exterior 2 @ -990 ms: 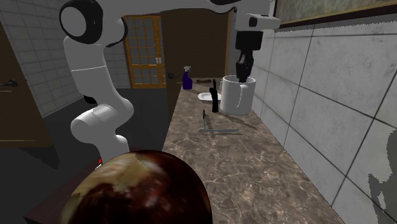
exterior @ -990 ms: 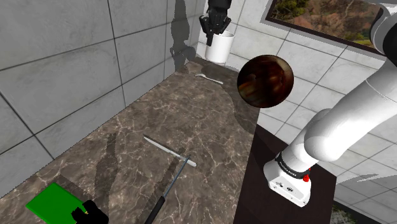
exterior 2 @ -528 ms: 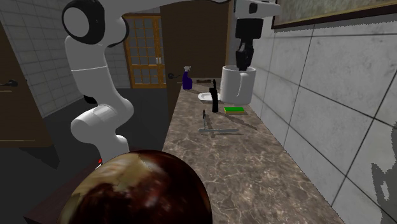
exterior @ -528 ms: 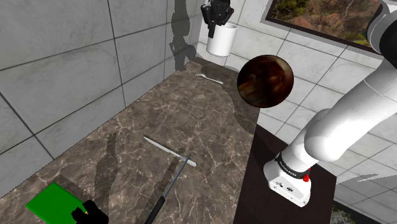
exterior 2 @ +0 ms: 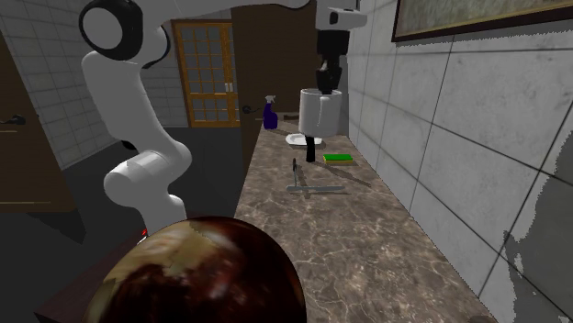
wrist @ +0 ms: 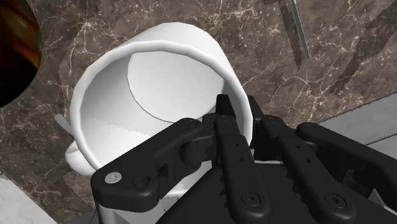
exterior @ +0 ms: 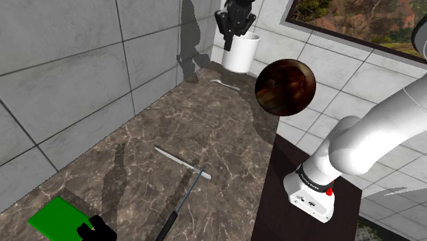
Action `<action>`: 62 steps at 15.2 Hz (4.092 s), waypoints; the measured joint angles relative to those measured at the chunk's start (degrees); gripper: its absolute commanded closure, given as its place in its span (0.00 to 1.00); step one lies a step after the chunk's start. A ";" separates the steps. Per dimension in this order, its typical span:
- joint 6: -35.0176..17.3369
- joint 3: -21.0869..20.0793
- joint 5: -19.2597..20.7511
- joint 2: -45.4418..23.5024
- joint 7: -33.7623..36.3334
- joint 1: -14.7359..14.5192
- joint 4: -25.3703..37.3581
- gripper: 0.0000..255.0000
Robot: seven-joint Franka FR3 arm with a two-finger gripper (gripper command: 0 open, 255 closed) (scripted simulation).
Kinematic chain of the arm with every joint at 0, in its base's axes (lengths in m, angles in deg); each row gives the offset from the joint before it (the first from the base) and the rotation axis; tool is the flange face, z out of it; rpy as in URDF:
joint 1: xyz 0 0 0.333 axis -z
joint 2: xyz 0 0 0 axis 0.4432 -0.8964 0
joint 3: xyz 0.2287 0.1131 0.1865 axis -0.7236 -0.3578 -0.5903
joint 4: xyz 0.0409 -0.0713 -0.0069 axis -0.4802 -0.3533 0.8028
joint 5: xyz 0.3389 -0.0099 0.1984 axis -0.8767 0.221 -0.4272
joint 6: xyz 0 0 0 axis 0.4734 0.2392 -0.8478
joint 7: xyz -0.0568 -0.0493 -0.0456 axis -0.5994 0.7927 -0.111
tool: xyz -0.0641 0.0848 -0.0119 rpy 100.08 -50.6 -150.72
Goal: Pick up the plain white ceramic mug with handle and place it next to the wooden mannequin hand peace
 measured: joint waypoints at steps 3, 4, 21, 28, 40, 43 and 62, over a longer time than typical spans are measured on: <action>0.22 -2.06 -1.17 2.22 3.49 -1.47 -1.75 1.00; 0.35 -2.82 -1.54 2.77 4.73 -1.97 -2.07 1.00; 0.06 -19.60 -5.30 1.59 29.65 -9.91 0.92 1.00; 0.07 -28.43 -2.35 -5.32 41.93 -13.14 7.50 1.00; -8.51 -28.36 -4.50 -2.17 41.41 -13.77 -3.42 1.00; -10.82 -28.26 -4.82 -1.73 40.97 -13.81 -6.11 1.00; -25.17 -29.47 -5.23 -2.01 40.49 -14.34 -20.23 1.00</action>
